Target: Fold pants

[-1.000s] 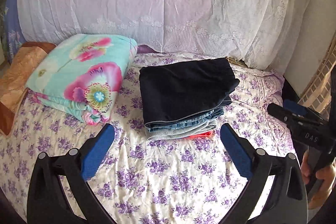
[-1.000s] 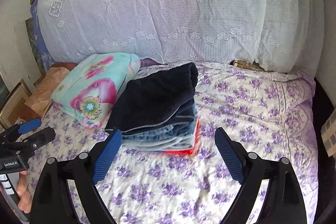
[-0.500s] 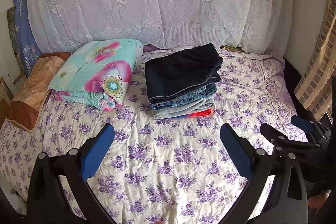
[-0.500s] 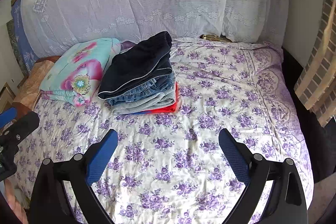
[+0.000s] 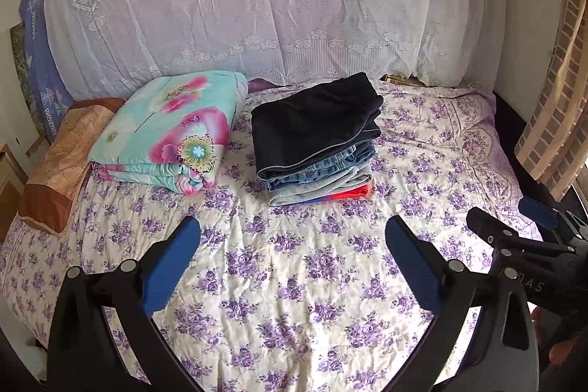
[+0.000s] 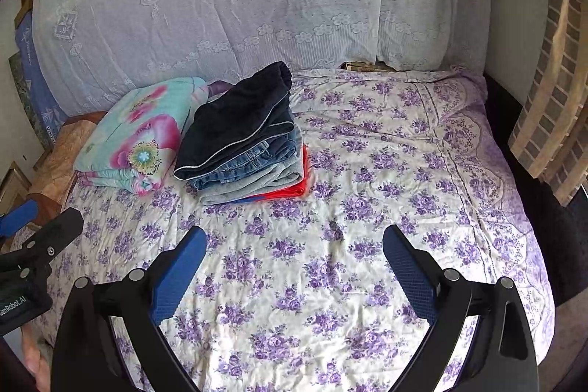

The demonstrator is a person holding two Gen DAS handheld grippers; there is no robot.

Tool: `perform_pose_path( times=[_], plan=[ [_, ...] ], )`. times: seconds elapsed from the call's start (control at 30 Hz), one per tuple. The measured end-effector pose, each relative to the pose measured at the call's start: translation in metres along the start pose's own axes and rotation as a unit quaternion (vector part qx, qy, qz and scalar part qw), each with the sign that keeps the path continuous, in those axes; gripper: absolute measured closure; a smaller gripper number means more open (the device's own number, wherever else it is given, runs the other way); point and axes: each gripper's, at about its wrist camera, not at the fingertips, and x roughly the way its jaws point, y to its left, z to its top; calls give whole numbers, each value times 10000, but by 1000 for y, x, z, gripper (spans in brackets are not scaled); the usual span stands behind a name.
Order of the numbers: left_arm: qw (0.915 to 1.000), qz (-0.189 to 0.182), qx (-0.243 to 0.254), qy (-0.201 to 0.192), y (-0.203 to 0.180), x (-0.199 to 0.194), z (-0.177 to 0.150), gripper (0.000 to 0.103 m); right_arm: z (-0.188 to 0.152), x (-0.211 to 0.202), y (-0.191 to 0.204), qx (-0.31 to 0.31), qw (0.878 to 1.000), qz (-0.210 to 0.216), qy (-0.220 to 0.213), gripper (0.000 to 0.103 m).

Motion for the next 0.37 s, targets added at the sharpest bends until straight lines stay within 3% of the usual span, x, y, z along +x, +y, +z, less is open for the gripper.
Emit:
perform_pose_path(
  times=[0.37],
  plan=[
    [9998, 0, -98, 152, 3, 7, 2, 5, 5, 3, 4, -112, 9999, 79, 17, 6]
  ],
)
